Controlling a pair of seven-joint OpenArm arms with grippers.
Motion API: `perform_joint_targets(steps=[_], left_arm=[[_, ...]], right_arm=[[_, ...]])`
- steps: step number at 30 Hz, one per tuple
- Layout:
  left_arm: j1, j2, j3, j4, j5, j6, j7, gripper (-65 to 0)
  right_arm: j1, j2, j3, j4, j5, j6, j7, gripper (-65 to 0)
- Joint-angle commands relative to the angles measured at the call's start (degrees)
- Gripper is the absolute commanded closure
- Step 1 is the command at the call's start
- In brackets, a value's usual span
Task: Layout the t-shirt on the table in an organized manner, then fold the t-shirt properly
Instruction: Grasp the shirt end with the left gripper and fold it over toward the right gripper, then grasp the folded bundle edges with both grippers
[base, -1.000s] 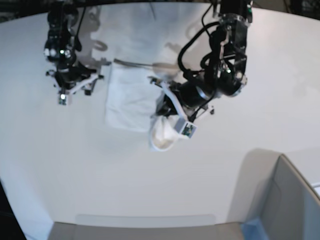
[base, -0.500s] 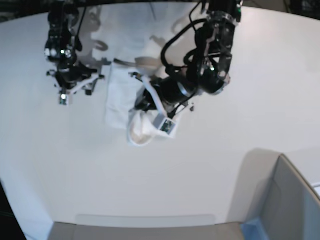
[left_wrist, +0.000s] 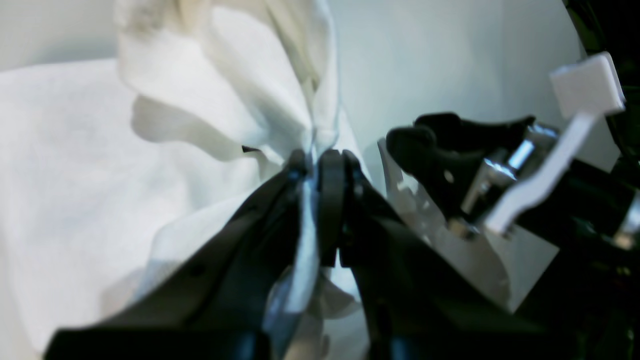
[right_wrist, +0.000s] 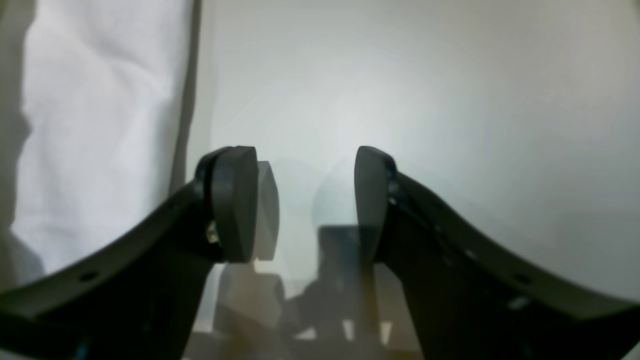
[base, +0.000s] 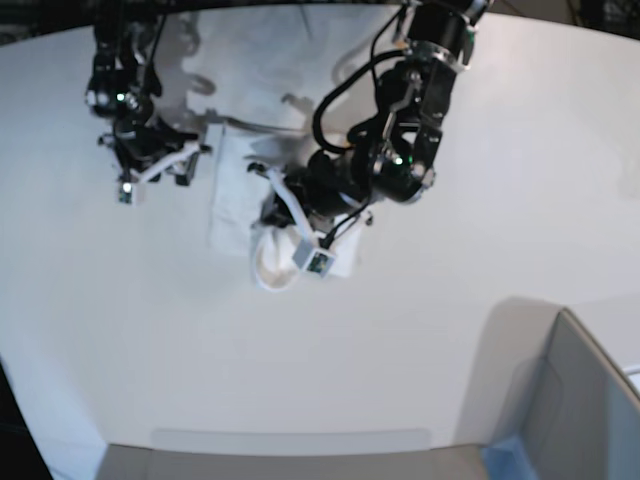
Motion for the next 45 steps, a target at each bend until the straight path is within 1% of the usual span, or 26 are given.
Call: perform_joint_targets(steps=[1,4,8,11,12,15,17,18,20,23,25,28,30,33,36,41,43,45], left_arm=[[-0.89,0.45,0.15,0.24,-0.76,-0.12,-0.93,0.0],[-0.98,0.45,0.15,-0.91,-0.85,-0.12,-1.19,0.0],[-0.98,1.07,0.24,-0.99,-0.76,-0.12,-3.04,0.0],[-0.98,1.15,0.24,-1.52,-0.85,-0.12,-3.21,-0.4],[-0.98,1.15,0.24,-1.52,-0.85,-0.12,-3.3,-3.5],[-0.98,1.15,0.24,-1.35,-0.85,-0.12,-3.3,-16.2],[-0.98,1.24,0.15,-1.26,-1.03,-0.12,-3.3,-23.5],[-0.98,1.5,0.15,-1.26,-1.11,-0.12,-3.3,-26.5],[-0.98,2.82,0.76,-1.26,-1.11,-0.12,-3.3,-30.1],[-2.12,3.18,2.26,-0.64,-1.11,-0.29,-3.39,-30.2],[-2.47,3.09,2.79,1.82,-1.11,-0.29,-3.39,-30.2],[-2.29,2.65,2.26,6.3,-0.85,-0.29,-3.39,-30.1],[-1.24,1.42,0.59,7.27,-0.76,-0.29,-3.3,-29.7],[0.96,-0.61,-2.49,6.65,-0.67,-0.12,-3.12,-25.1],[3.16,-2.28,-2.4,5.6,-0.67,-0.12,-3.04,-19.5],[5.18,-2.1,-2.05,2.17,-0.67,-0.12,-3.21,-12.8],[5.09,-2.1,-1.43,-2.05,-0.94,-0.12,-3.3,-10.7],[4.83,-2.1,0.68,-6.62,-0.67,-0.12,-3.48,-9.2]], right_arm=[[0.01,0.74,0.24,1.54,1.03,0.16,0.54,-31.2],[-0.08,0.91,0.24,2.33,1.21,-0.01,0.54,-31.2],[-0.08,1.0,0.33,2.33,1.21,-0.01,0.54,-31.2],[-0.17,0.82,2.09,2.33,1.21,-0.01,0.54,-31.2],[-0.17,0.82,2.53,2.33,1.21,-0.01,0.54,-31.2],[-0.17,1.0,3.06,2.24,1.3,-0.01,0.54,-31.2],[-0.17,1.0,4.11,2.24,1.3,-0.01,0.54,-31.2],[-0.17,1.0,4.46,2.24,1.3,-0.01,0.54,-31.2],[-0.17,1.0,4.55,2.15,1.3,0.07,0.54,-31.2],[-0.17,1.0,4.55,2.15,1.3,0.07,0.54,-31.2],[-0.17,1.0,4.55,2.15,1.3,0.07,0.54,-31.2],[-0.17,1.09,5.61,2.15,1.21,0.07,0.54,-31.2],[-0.17,1.09,6.66,2.15,1.3,0.07,0.54,-31.2],[-0.17,1.09,8.33,2.15,1.47,0.07,0.54,-31.2],[0.01,1.09,10.26,2.15,1.56,0.07,0.54,-31.2],[1.06,1.0,14.84,2.42,1.65,0.07,0.8,-31.2],[1.5,0.82,16.86,3.3,1.65,0.07,0.8,-31.2],[1.5,0.74,17.65,4.62,1.83,0.16,0.63,-31.2]])
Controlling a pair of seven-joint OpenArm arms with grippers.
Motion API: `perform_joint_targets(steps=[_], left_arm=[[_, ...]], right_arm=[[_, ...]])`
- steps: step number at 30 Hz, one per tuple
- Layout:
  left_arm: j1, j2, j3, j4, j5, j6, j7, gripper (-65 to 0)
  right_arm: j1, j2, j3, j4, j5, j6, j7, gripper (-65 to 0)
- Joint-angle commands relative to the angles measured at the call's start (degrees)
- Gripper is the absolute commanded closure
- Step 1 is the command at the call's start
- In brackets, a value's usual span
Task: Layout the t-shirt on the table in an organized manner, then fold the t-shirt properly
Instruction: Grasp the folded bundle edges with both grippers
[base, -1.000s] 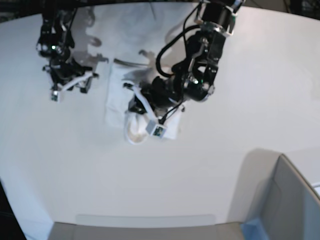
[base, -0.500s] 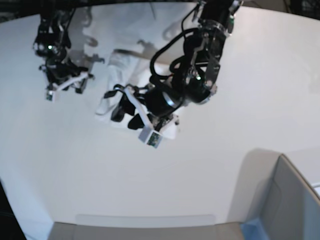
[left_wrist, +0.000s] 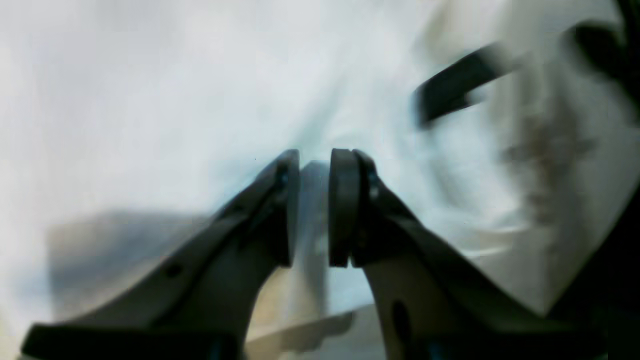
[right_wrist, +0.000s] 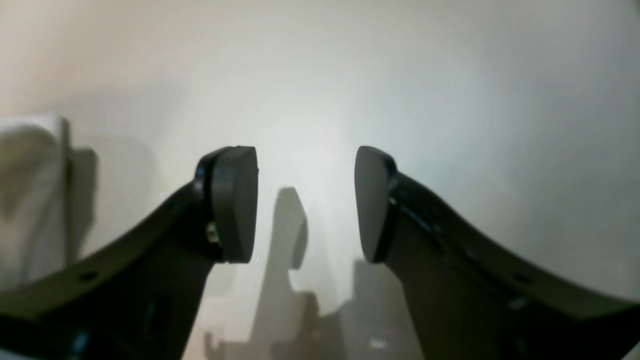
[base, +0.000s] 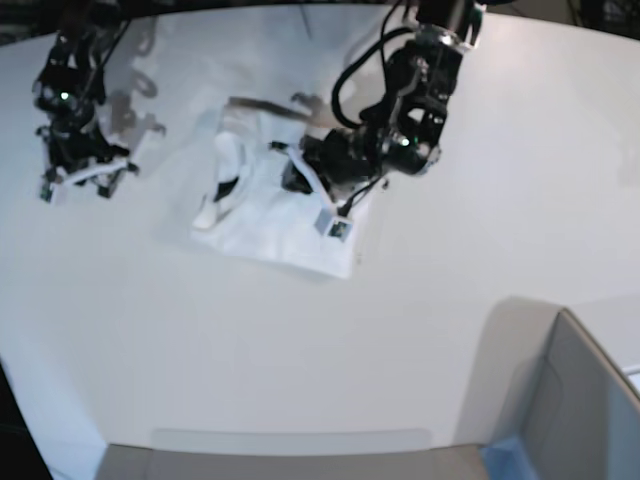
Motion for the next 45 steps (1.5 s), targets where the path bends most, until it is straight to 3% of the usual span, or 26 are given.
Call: perform_joint_targets(steps=[1,5,10,13,17,21,26,34,38,42,45], left_arm=[[-0.92,0.68,1.36,-1.61,-0.96,-0.31,-0.77,-8.8],[-2.15,0.68,5.31,-5.83,-1.22,-0.31,-4.02,-8.6],[-1.98,0.68,6.46,2.61,-1.31,-0.31,-3.84,-8.6],[-1.98,0.24,6.28,8.33,-1.13,-0.31,-4.02,-8.6],[-1.98,0.24,2.33,11.14,-1.13,-0.31,-4.37,-8.6],[-2.42,0.24,-2.16,10.52,-0.96,-0.31,-4.46,-8.6],[-5.67,0.32,-2.42,5.95,-1.13,-0.31,-4.46,-8.6],[-7.78,0.41,-2.51,0.24,-0.96,-0.4,-4.72,-8.6],[-7.78,0.24,-2.51,-4.6,-0.96,-0.4,-9.12,-8.6],[-7.78,0.15,-2.77,-9.96,-0.96,-0.4,-11.93,-8.6],[-7.52,0.15,-2.86,-6.71,-1.22,-0.4,-11.58,-8.6]], right_arm=[[0.28,0.69,0.27,1.84,1.11,0.38,1.09,-31.2],[-1.48,1.13,0.01,6.68,5.94,0.91,1.09,-31.1],[-1.39,2.36,-2.19,12.92,10.25,8.82,1.09,-31.1],[-0.34,2.71,-3.95,13.45,12.8,11.02,1.35,-29.4],[2.21,4.82,-9.31,13.01,13.24,11.55,1.09,-16.7],[5.82,4.74,-15.64,9.4,13.24,11.19,1.09,-1.2],[10.39,4.65,-18.98,-0.71,13.24,11.19,1.09,-1.7],[14.43,4.03,-18.63,-16.35,13.15,11.11,1.53,-1.7],[17.25,5.18,-18.8,-24.62,13.15,11.19,1.61,-1.7],[15.84,5.26,-19.07,-21.36,13.15,11.19,4.6,-1.6],[12.41,5.26,-18.72,-11.78,13.24,11.19,4.69,-1.6]])
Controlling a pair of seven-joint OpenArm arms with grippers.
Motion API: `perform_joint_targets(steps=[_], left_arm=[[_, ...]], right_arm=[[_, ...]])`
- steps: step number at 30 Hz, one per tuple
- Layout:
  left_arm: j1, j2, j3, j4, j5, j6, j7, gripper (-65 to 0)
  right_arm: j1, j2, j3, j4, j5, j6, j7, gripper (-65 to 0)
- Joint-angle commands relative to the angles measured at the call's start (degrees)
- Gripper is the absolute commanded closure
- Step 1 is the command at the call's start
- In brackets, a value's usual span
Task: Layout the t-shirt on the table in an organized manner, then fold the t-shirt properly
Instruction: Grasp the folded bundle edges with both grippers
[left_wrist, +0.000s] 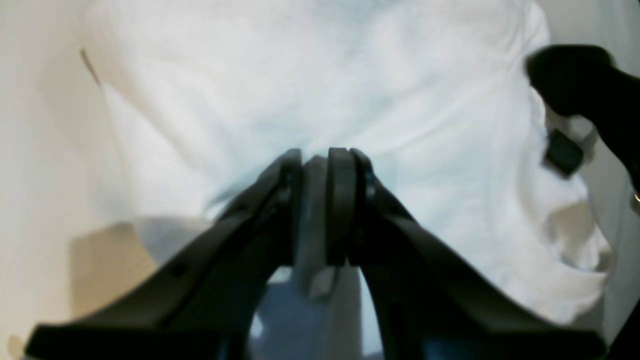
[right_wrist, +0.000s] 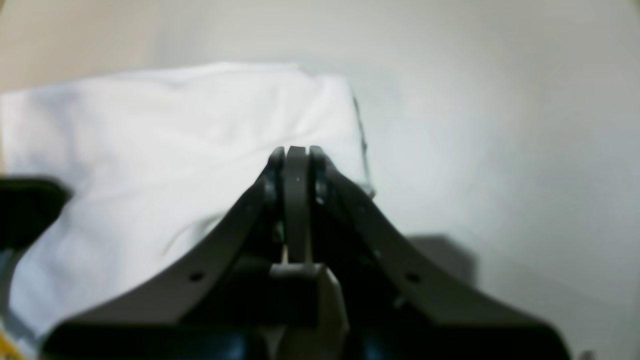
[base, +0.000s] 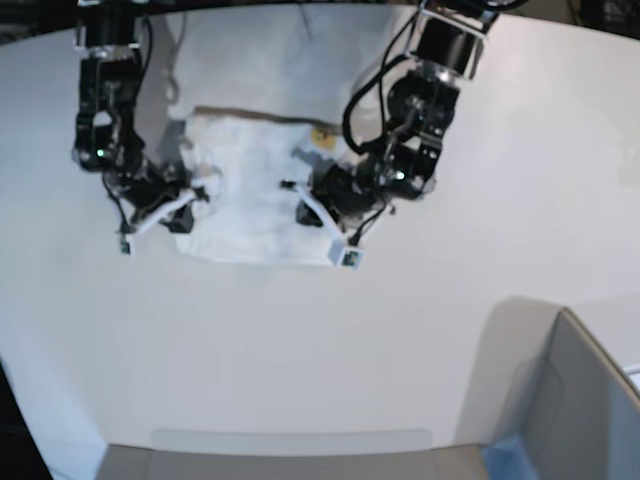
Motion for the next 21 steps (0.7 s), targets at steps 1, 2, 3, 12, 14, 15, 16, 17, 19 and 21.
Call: perform_joint_targets(steps=[1,2,3,12,14,15,16,17,19,21], left_arm=[[-0.96,0.28,-0.22,3.14,-0.68,-0.49,-1.29,-8.6],[-0.87,0.28,-0.22,4.9,-0.68,-0.49,-1.29,-8.6],[-0.78,0.19,-0.22,6.92,-0.68,-0.49,-1.29,-8.6],[-0.87,0.19,-0.22,8.68,-0.41,-0.49,-1.29,-8.6],[-0.87,0.19,-0.22,8.15,-0.41,-0.49,-1.29,-8.6],[-0.87,0.19,-0.22,8.06,-0.41,-0.49,-1.29,-8.6],[-0.87,0.19,-0.22,8.06,-0.41,-0.49,-1.29,-8.6],[-0.87,0.19,-0.22,8.06,-0.41,-0.49,-1.29,-8.6],[-0.87,0.19,-0.22,8.06,-0.41,-0.49,-1.29,-8.6],[-0.96,-0.6,-0.22,8.06,-0.5,-0.49,-1.29,-8.6]], right_arm=[[-0.45,0.5,0.3,5.31,1.11,0.79,1.78,-1.6],[-1.95,0.59,0.21,8.83,1.11,0.79,1.78,-1.7],[-3.88,0.59,0.04,12.17,1.11,0.79,1.78,-1.7],[-15.57,-0.2,-2.69,18.23,1.2,0.79,0.29,-1.7],[-15.4,-1.17,-2.16,14.81,1.11,0.79,0.2,-1.7],[-15.22,-1.26,-2.07,12.26,1.11,0.79,0.2,-1.7],[-14.61,-0.82,-2.07,9.97,1.11,0.79,0.2,-1.7],[-13.9,-0.2,-2.07,7.33,1.11,0.79,0.2,-1.7],[-12.67,0.59,-2.43,3.2,1.11,0.7,0.2,-1.7],[-12.5,0.5,-2.34,2.67,1.11,0.7,0.2,-1.7]])
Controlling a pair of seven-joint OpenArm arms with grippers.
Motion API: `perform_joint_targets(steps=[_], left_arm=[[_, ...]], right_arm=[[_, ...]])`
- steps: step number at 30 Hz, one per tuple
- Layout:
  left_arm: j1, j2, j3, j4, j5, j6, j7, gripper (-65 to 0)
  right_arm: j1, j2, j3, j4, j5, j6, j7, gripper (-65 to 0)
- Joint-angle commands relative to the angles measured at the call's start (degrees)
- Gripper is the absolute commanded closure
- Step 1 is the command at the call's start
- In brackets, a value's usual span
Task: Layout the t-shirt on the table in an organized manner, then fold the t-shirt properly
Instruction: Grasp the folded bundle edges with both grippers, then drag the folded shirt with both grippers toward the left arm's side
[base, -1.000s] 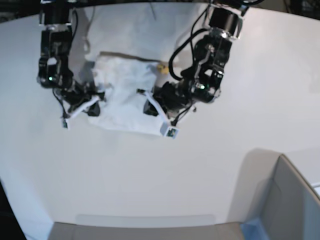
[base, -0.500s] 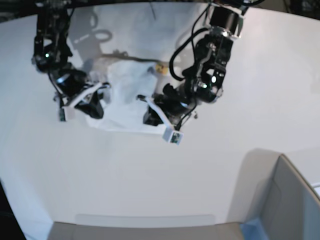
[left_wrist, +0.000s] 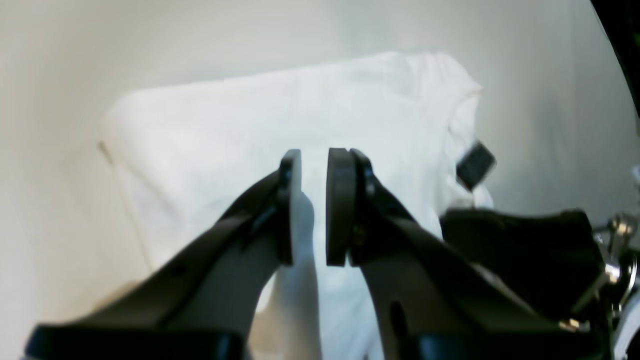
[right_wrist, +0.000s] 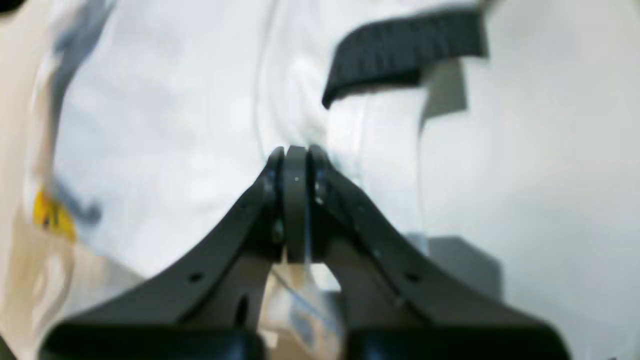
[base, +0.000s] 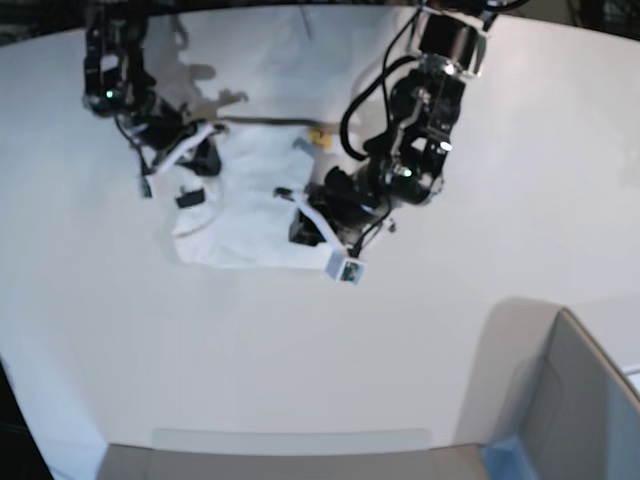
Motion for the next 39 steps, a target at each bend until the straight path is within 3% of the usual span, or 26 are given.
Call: perform_joint_targets(steps=[1,6,9,13,22,25,33,39], left_arm=[[-1.35,-0.54,-0.33,1.05,-0.59,-0.2,-1.11,-8.6],[-1.97,-0.54,-0.33,1.05,-0.41,-0.2,-1.46,-8.6],[-5.48,-0.54,-0.33,-0.71,-0.41,-0.2,-1.2,-8.6],[-9.0,-0.54,0.02,-6.25,-0.41,-0.2,-1.64,-8.6],[-15.07,-0.71,-0.15,-20.93,-0.41,-0.2,-1.81,-8.6],[-14.72,-3.44,-0.24,-20.76,-0.59,-0.2,-1.46,-8.6],[-3.73,-10.29,-0.5,-12.93,-0.68,-0.12,-1.11,-8.6],[10.08,-11.96,-3.14,-0.18,-0.68,-0.12,-1.11,-8.6]], right_arm=[[-0.91,0.26,0.29,1.79,-1.88,-1.48,-1.77,-1.7],[-5.84,-0.18,0.37,17.7,-1.71,-1.57,-1.85,-1.7],[-8.03,-2.55,-0.07,21.57,-1.71,-1.57,-1.85,-1.7],[-8.74,-4.93,0.2,19.72,-1.88,-1.57,-1.85,-1.7],[-2.32,-4.84,-0.15,5.48,-1.88,-1.57,-1.85,-1.7],[0.67,-4.05,-0.15,1.96,-1.88,-1.57,-1.85,-1.7],[9.28,-2.47,-1.3,-4.89,-5.4,-1.57,-2.12,-1.7],[18.78,-2.91,-4.37,-10.52,-11.03,-1.57,-5.81,-1.7]])
